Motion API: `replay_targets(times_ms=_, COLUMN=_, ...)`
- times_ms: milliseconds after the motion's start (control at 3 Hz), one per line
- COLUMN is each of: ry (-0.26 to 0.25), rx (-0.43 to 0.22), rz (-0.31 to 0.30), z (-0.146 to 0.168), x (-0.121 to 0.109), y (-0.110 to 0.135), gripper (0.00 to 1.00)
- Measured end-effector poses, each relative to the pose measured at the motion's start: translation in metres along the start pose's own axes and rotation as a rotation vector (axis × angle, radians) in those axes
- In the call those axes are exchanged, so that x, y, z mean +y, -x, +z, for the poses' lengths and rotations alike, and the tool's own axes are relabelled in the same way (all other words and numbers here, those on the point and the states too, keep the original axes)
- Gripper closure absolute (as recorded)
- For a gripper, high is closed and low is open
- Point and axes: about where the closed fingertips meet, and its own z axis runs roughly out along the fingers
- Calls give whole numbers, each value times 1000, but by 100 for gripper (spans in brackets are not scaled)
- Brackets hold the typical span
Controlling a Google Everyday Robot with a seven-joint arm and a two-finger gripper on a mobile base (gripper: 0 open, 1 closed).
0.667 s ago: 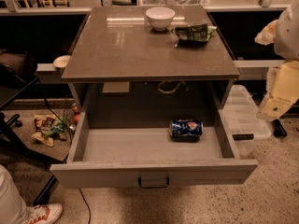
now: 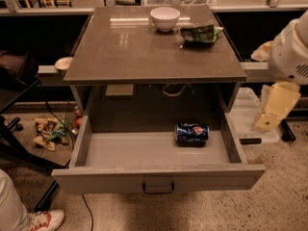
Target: Pick pepsi can from top drawer and place on counter
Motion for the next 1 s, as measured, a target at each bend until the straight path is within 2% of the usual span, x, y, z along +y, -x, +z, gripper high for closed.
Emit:
replay_targets(times_ms=667, ry=-4, rx=-172, rz=77, z=106, x=-27, y=-12, gripper=0)
replay_targets(times_ms=1000, ry=-4, rx=-172, rz=77, z=106, x=-27, y=-12, gripper=0)
